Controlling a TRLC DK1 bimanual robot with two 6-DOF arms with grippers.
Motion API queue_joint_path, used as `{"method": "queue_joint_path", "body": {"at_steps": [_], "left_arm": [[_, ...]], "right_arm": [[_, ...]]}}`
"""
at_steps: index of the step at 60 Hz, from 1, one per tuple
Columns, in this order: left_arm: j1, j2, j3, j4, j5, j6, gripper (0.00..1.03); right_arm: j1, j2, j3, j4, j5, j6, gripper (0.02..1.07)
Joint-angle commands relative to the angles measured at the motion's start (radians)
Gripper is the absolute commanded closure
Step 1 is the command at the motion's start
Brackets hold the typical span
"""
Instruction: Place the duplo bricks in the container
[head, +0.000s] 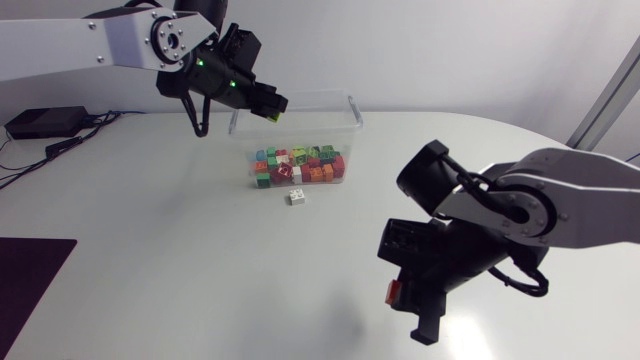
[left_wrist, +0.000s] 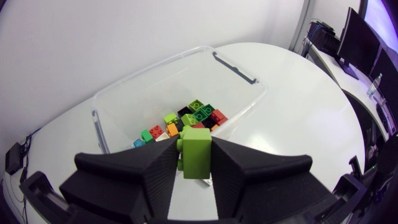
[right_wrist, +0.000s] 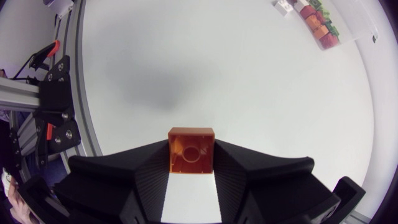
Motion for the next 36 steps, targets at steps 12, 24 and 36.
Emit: {"method": "queue_joint_path", "body": {"at_steps": [12, 24, 36], "left_arm": [[0.048, 0.164, 0.15, 0.083, -0.042, -0.088, 0.56], [0.044, 0.118, 0.088, 0.125, -0.067, -0.077, 0.12], [0.048, -0.14, -0.159, 0.186, -0.016, 0.05, 0.09]], "right_arm": [[-0.038, 0.019, 0.141, -0.027, -0.049, -0.023, 0.81], [-0.08, 0.064, 0.254, -0.016, -0.078, -0.006, 0.81], [-0.122, 0.113, 0.375, 0.013, -0.099, 0.025, 0.81]]}}
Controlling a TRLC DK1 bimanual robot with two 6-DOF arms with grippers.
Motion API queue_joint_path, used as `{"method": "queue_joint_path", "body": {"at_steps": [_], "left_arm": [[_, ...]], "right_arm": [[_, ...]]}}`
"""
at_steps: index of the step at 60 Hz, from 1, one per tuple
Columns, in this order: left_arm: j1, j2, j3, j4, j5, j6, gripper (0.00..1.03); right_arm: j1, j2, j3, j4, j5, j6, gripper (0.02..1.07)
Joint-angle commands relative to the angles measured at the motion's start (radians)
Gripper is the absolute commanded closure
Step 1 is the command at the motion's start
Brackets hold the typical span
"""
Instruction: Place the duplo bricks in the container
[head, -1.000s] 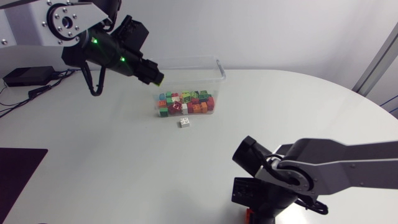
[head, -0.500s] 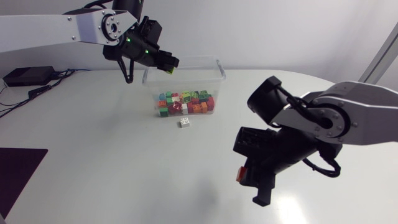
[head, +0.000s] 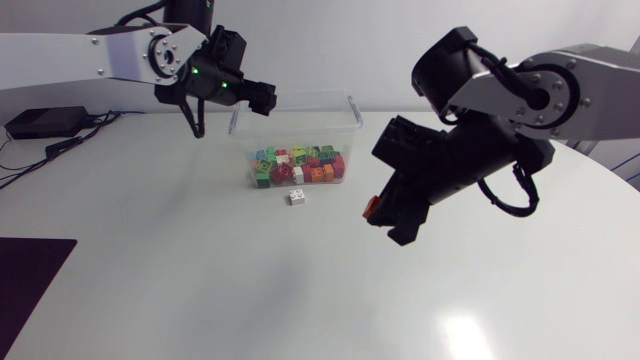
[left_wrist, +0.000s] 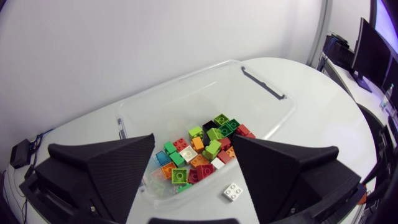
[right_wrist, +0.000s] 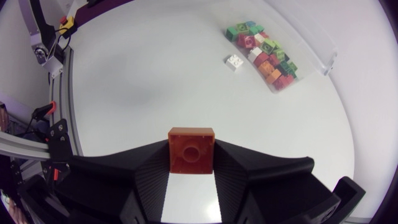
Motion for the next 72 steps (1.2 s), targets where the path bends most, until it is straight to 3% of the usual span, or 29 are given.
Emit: {"method": "queue_joint_path", "body": {"at_steps": [1, 20, 30, 42, 52, 56, 72], "left_arm": [[0.004, -0.133, -0.094, 0.016, 0.046, 0.061, 0.09], [-0.014, -0.366, -0.482, -0.005, 0.161, 0.253, 0.09], [-0.05, -0.355, -0.564, -0.008, 0.198, 0.334, 0.09], [-0.093, -0.24, -0.577, 0.052, 0.202, 0.342, 0.09], [-0.125, -0.147, -0.584, 0.182, 0.12, 0.234, 0.09], [-0.139, -0.101, -0.597, 0.257, 0.044, 0.19, 0.09], [-0.16, 0.001, -0.532, 0.288, -0.072, 0.045, 0.09]], "right_arm": [[-0.014, 0.038, 0.054, 0.018, -0.016, 0.023, 0.81], [-0.065, 0.16, 0.221, 0.112, -0.049, 0.103, 0.81], [-0.085, 0.22, 0.291, 0.165, -0.057, 0.146, 0.81], [-0.114, 0.323, 0.391, 0.236, -0.057, 0.204, 0.81], [-0.12, 0.389, 0.449, 0.307, -0.056, 0.252, 0.81], [-0.12, 0.424, 0.482, 0.325, -0.056, 0.264, 0.81], [-0.123, 0.538, 0.569, 0.38, -0.054, 0.296, 0.81]]}}
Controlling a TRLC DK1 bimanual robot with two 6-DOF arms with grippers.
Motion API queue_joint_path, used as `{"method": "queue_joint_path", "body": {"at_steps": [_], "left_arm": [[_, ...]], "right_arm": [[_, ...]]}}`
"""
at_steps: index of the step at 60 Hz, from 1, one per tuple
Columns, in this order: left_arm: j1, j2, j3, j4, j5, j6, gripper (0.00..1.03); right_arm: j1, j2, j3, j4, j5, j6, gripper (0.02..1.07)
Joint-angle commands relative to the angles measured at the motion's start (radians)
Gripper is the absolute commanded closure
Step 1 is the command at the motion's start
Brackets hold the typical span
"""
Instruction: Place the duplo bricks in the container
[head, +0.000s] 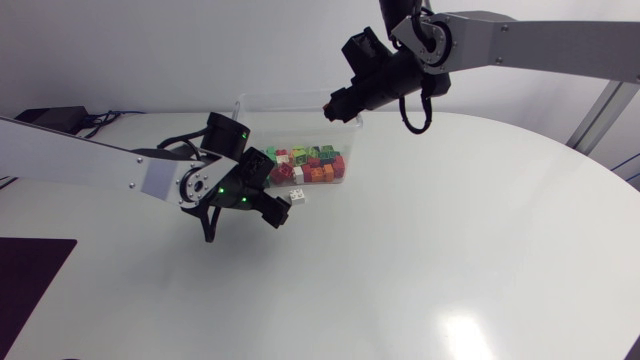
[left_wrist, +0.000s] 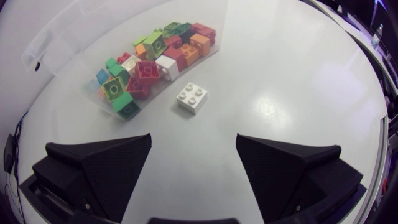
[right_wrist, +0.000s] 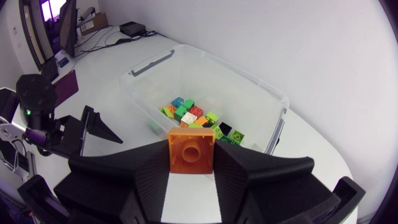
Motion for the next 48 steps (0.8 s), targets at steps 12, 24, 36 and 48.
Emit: {"method": "queue_joint_path", "body": {"at_steps": [12, 24, 36, 48], "left_arm": [[-0.074, 0.099, 0.084, 0.021, -0.076, -0.111, 0.09], [-0.075, 0.158, 0.109, 0.07, -0.085, -0.117, 0.09], [-0.066, 0.181, 0.133, 0.068, -0.12, -0.167, 0.1], [-0.077, 0.211, 0.196, -0.008, -0.123, -0.23, 0.1]], "right_arm": [[-0.018, 0.103, 0.071, 0.069, -0.001, 0.035, 0.8], [-0.027, 0.152, 0.108, 0.091, 0.037, 0.049, 0.24], [-0.016, 0.077, 0.016, 0.184, 0.089, 0.063, 0.06], [-0.008, -0.049, -0.138, 0.27, 0.146, 0.06, 0.06]]}}
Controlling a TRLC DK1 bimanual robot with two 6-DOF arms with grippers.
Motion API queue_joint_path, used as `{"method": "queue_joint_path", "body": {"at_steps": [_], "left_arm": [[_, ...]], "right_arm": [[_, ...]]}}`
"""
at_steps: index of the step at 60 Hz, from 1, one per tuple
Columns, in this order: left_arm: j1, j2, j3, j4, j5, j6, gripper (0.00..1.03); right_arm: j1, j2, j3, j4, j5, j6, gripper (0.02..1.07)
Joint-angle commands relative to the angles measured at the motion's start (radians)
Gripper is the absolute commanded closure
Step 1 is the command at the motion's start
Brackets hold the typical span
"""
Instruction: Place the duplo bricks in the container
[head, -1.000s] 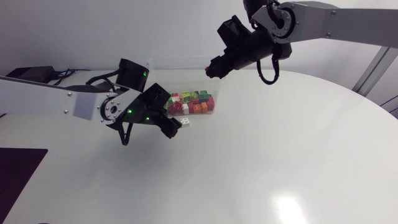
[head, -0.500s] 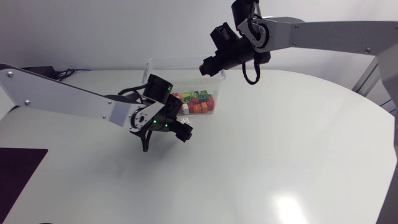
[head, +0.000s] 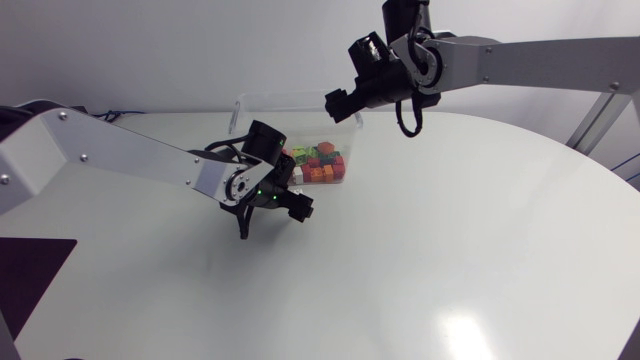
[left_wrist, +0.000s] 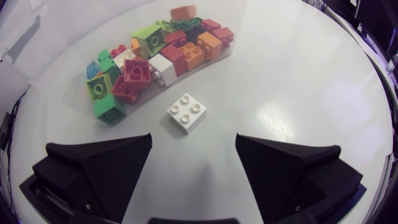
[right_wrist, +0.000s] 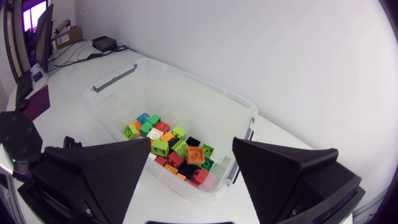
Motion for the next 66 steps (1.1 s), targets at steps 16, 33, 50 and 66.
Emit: {"method": "queue_joint_path", "body": {"at_steps": [16, 33, 50, 66], "left_arm": [[-0.048, 0.128, 0.118, -0.017, -0.09, -0.063, 0.1], [-0.017, 0.202, 0.161, -0.012, -0.09, -0.063, 0.1], [-0.014, 0.265, 0.219, -0.011, -0.086, -0.098, 0.19], [-0.02, 0.257, 0.176, -0.012, -0.053, -0.086, 0.47]], "right_arm": [[-0.007, -0.264, -0.267, 0.06, 0.004, -0.013, 0.06], [-0.034, -0.471, -0.473, 0.065, -0.036, -0.06, 0.06], [-0.034, -0.591, -0.573, 0.06, -0.036, -0.074, 0.06], [-0.05, -0.629, -0.619, 0.059, -0.047, -0.088, 0.06]]}}
